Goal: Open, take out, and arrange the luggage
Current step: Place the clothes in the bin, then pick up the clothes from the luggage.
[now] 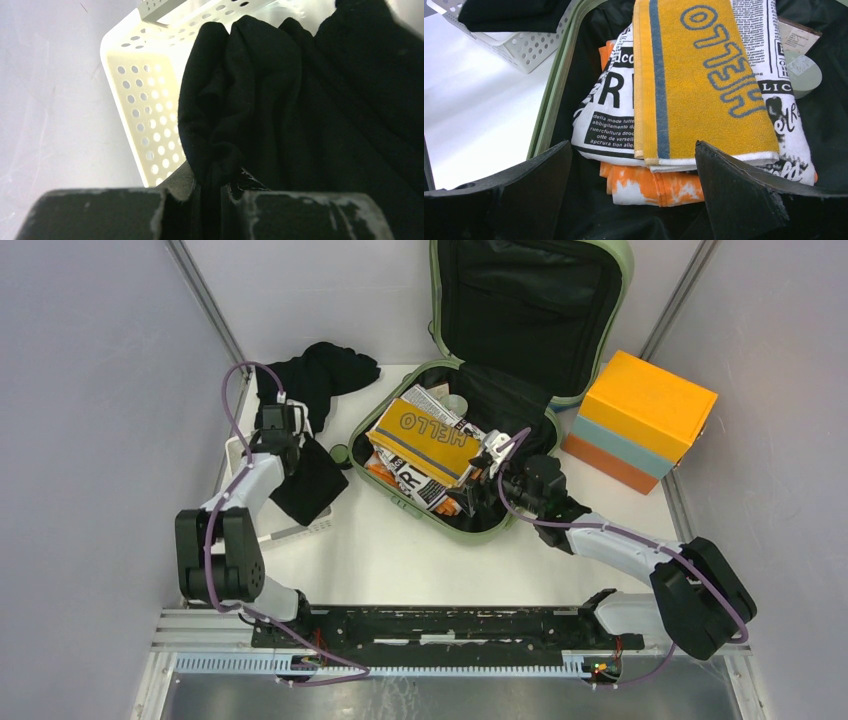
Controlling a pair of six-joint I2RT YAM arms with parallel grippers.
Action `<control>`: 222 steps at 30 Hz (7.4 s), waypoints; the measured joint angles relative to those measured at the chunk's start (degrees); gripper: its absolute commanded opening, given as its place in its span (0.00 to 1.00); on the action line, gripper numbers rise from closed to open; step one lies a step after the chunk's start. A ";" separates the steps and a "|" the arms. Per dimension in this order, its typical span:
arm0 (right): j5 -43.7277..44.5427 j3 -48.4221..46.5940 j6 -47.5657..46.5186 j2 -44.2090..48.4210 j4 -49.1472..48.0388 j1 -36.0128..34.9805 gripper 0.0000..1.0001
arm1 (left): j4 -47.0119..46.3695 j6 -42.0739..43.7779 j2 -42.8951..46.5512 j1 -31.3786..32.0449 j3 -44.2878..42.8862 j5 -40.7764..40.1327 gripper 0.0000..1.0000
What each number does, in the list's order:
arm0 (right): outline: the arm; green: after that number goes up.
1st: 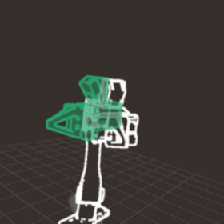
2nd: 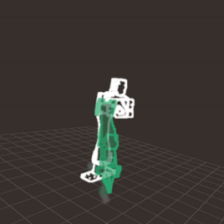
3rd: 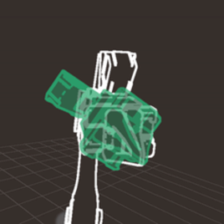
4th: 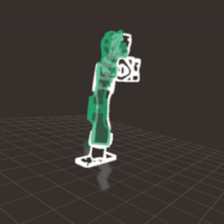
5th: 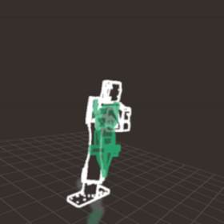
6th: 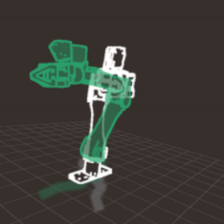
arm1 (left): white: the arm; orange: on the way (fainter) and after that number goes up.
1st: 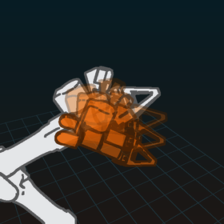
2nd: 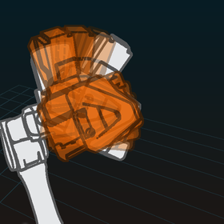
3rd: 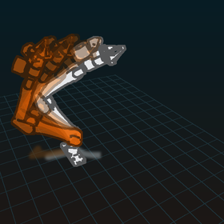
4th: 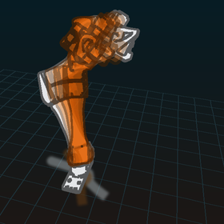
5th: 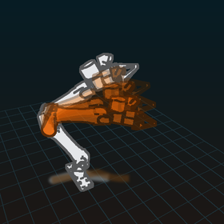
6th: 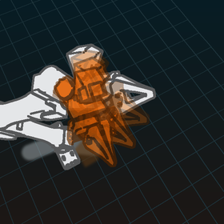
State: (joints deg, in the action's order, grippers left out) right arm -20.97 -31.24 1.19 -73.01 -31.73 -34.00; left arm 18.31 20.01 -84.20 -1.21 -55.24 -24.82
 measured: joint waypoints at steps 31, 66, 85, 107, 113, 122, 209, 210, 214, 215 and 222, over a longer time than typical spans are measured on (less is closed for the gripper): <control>-1.07 0.70 0.50 0.85 -0.83 0.00 0.98 | -1.88 -2.14 -19.76 -4.39 -21.90 -2.29 0.64; -1.51 1.92 0.92 0.85 -2.12 0.00 0.98 | 9.70 -30.49 -18.58 -7.78 -12.39 23.71 0.28; -1.97 1.92 0.96 0.85 -2.08 0.00 0.98 | 13.00 -27.93 -13.51 -6.62 -7.37 23.80 0.18; -4.35 -6.62 -8.07 -0.20 -1.20 -1.16 0.98 | 4.79 -33.35 33.35 -5.99 -0.46 40.83 0.98; -3.89 -25.29 -19.45 -14.21 11.19 -4.83 0.98 | 4.52 -36.26 35.82 -5.81 4.26 47.32 0.92; 10.03 -50.82 -28.24 -31.01 29.97 -11.80 0.92 | 5.70 -36.20 35.10 -5.81 9.84 45.33 0.69; 0.79 -47.52 -9.86 -40.28 25.09 -2.23 0.58 | 2.54 -36.13 35.98 -5.81 14.40 43.52 0.76; 0.37 -47.34 -9.70 -40.28 24.79 -2.12 0.58 | 2.54 -36.13 35.91 -5.81 14.40 43.58 0.76; -0.48 -47.12 -8.87 -40.26 24.22 -1.86 0.57 | 2.54 -36.13 35.82 -5.81 14.40 44.24 0.76; -0.66 -47.12 -8.68 -40.26 24.02 -1.84 0.57 | 2.51 -36.13 35.82 -5.81 14.40 44.39 0.76; -1.53 -47.10 -6.80 -40.26 22.77 -1.81 0.43 | 2.51 -36.13 35.82 -5.81 14.40 44.46 0.76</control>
State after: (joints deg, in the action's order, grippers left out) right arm -22.50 -78.35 -5.61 -113.27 -8.95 -35.81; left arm 20.82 -16.12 -48.38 -7.03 -40.84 19.64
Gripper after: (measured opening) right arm 0.461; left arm 0.757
